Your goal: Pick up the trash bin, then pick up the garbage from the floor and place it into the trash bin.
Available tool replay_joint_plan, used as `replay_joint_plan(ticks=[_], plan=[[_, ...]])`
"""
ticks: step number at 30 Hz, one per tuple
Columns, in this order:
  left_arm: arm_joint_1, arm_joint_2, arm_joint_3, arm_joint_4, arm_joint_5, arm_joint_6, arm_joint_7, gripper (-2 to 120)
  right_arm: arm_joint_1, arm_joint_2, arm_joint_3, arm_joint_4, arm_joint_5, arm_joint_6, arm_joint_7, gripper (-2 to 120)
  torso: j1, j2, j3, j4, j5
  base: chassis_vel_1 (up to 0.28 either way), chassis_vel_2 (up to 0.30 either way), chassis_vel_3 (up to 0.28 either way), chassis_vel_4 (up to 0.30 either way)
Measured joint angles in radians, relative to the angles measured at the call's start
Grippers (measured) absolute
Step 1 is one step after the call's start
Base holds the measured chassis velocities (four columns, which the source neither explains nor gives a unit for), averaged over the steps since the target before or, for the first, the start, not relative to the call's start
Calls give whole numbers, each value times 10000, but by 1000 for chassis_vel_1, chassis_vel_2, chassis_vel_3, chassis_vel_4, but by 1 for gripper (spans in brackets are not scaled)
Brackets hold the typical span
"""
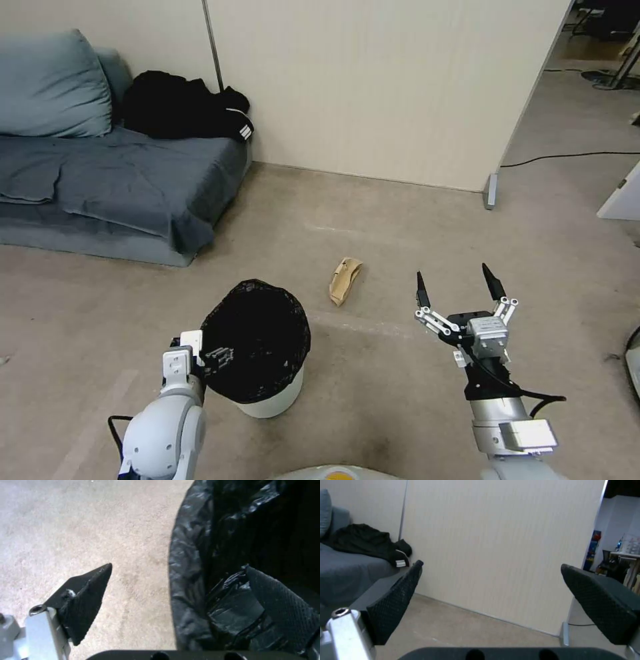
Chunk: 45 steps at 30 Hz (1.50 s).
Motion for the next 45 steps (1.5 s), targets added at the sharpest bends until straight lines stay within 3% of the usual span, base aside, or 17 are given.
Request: replay_joint_plan(ticks=[9, 14, 16, 17, 22, 37, 45], plan=[[56, 37, -237, 39, -129, -4, -140, 57, 3, -34, 47, -33, -130, 59, -17, 100, 0, 0, 0, 0, 0, 0, 0, 0, 0], [82, 39, -228, 44, -137, -4, -101, 43, 25, -35, 59, -32, -206, 54, 5, 100, 0, 0, 0, 0, 1, 0, 0, 0, 0], [85, 39, -223, 46, -137, -4, -102, 43, 28, -32, 60, -31, -221, 49, 17, 100, 0, 0, 0, 0, 0, 0, 0, 0, 0], [98, 36, -198, 51, -137, -4, -101, 28, 44, -22, 60, -24, -287, 13, 125, 100, 0, 0, 0, 0, 1, 0, 0, 0, 0], [216, 28, -119, 57, -150, -8, -87, 13, 118, 17, 86, 61, -843, -268, 583, 100, 0, 0, -1, 1, 4, 0, 0, 0, 0], [494, -41, -140, -90, -307, -23, -36, 10, 321, 54, 137, 245, -1493, -25, 1015, 100, -1, 1, -1, 1, 3, 0, 0, 0, 0], [741, -44, 115, -837, -452, 5, -276, 7, 562, 0, 145, 213, -877, 435, 851, 100, 0, 0, 1, 1, -5, 0, 0, 0, 0]])
